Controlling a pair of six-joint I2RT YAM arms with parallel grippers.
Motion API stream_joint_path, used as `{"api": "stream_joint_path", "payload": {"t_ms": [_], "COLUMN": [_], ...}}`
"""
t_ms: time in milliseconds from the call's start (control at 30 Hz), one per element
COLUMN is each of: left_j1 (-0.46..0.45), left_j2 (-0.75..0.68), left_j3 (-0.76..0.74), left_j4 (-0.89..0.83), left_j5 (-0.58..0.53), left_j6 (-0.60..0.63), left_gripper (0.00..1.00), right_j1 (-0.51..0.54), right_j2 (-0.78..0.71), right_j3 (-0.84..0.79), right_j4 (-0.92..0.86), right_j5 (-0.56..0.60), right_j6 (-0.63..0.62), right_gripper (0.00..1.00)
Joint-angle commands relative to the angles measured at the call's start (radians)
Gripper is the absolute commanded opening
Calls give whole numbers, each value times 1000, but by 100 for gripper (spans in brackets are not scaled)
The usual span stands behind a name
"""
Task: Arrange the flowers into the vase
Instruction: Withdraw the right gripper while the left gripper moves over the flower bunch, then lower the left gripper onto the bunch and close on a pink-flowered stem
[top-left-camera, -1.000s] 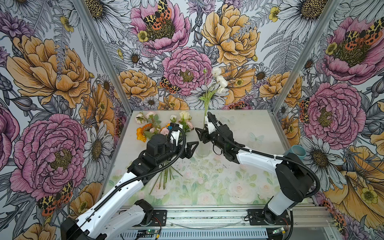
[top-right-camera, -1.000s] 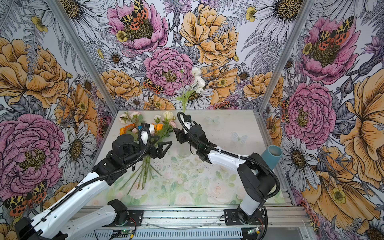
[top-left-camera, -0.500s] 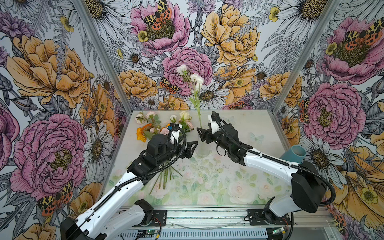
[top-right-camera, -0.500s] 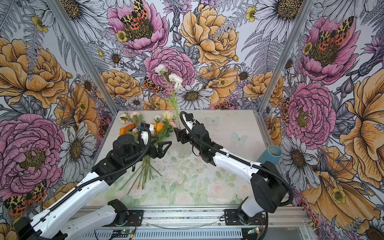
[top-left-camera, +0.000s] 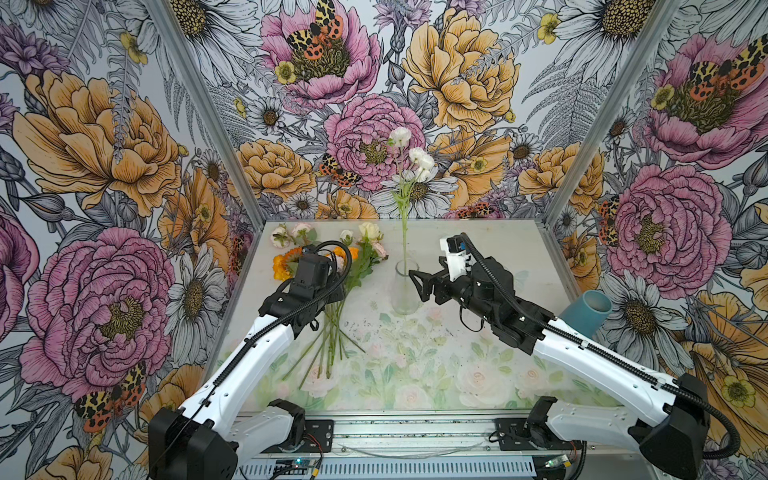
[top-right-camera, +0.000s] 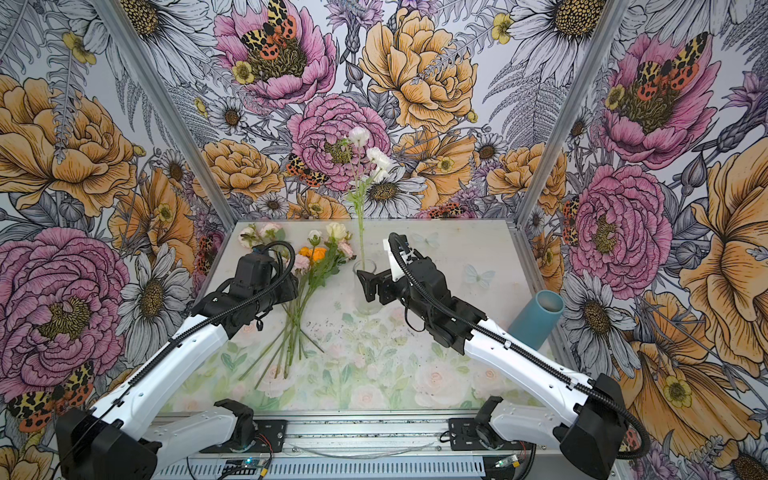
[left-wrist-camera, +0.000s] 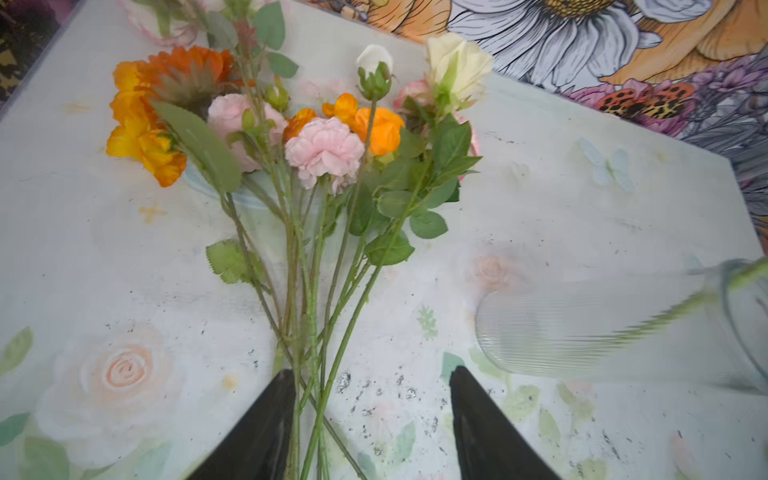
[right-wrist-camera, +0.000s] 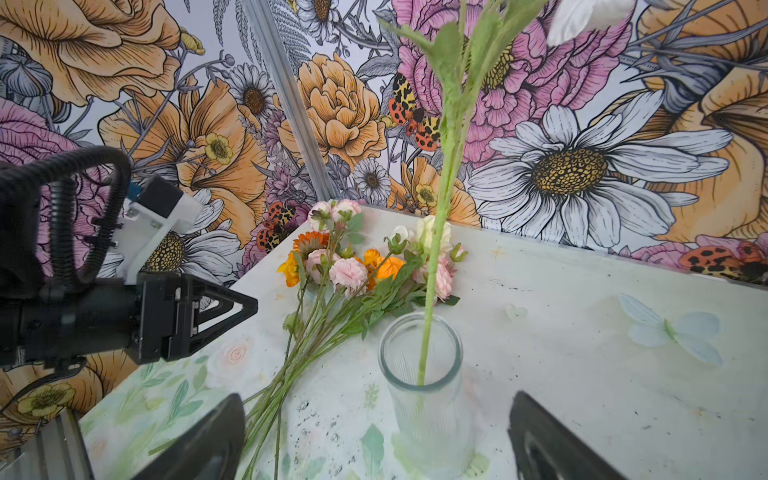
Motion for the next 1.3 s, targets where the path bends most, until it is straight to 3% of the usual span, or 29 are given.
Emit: {"api": "stream_joint_path", "payload": {"t_ms": [0, 233, 367, 733, 1267], "left_j1": [55, 218, 285, 292, 252], "left_j2": [-1, 90, 100, 208, 431], "left_j3": [-24, -102, -125, -125, -44], "left_j4": [-17, 88, 145, 225, 343], "left_j5": [-21, 51, 152, 189, 200], "left_j6": [-28, -17, -8, -2, 10], "left_gripper": [59, 52, 49, 39, 37], "right_j1": [8, 36, 49, 76, 119], "right_j2": [2, -50, -18, -34, 9], "right_j3": [41, 8, 31, 23, 30], "right_j4": [-103, -116, -115, -115, -114], "right_j5": [-33, -111, -142, -129, -223], "right_j6": [-3, 1, -1, 13, -26], "right_gripper": [99, 99, 100, 100, 99]}}
